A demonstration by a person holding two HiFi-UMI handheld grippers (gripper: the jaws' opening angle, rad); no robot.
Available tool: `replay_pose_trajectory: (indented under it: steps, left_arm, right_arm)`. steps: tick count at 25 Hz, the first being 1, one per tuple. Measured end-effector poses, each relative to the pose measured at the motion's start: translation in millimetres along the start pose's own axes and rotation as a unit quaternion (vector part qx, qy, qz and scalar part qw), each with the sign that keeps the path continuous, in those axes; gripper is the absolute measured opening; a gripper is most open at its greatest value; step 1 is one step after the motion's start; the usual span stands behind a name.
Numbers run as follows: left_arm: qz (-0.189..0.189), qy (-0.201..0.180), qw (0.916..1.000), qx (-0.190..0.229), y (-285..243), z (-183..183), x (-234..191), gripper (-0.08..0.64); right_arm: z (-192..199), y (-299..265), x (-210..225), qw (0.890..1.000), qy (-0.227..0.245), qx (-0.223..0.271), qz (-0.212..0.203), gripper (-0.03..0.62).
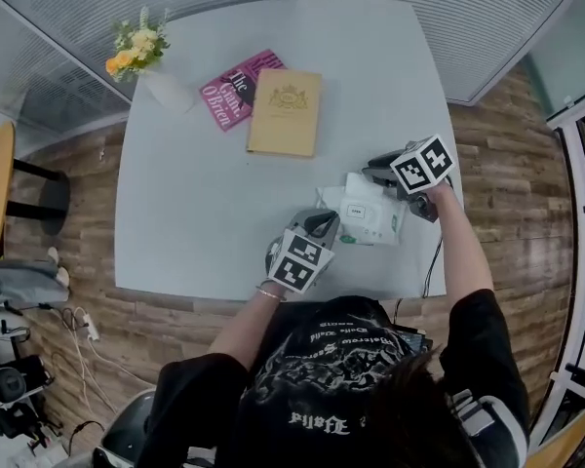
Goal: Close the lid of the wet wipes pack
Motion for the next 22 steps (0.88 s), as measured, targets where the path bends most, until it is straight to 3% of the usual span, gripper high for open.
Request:
replay_pose_trajectory:
  steps: [10, 16, 19, 22]
  left_arm:
    - [-0.011, 0.023, 0.9988, -0.041, -11.2, 14.7, -9.5, 0.009]
    - [-0.013, 0.045, 0.9980, -0.043, -15.3, 17.8, -14.4, 0.009]
    - [-0.013, 0.043, 0.9980, -0.043, -15.7, 19.3, -14.8, 0.009]
    - [-0.015, 0.041, 0.9981, -0.043, -16.7, 18.7, -15.2, 0.009]
  right_arm:
    - [-2.2, -19.1, 10.1, 0.997, 0.012, -0.035, -0.071, 0.107]
    - [6.2, -27.4, 14.2, 0.994, 0.002, -0.052, -0.091, 0.115]
    - [10.8, -30.6, 9.7, 0.993, 0.002, -0.060, -0.106, 0.062]
    - [12.1, -29.5, 9.8, 0.993, 0.000, -0.058, -0.103, 0.049]
Point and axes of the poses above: the fingertips, and each gripper's own axes: y backward along the fingers, x to its right, z out of its underside, the point moved 3 cm from there along y, backward along the fingers, and after that the axes turned 12 degrees about z, right-handed, at the moved point
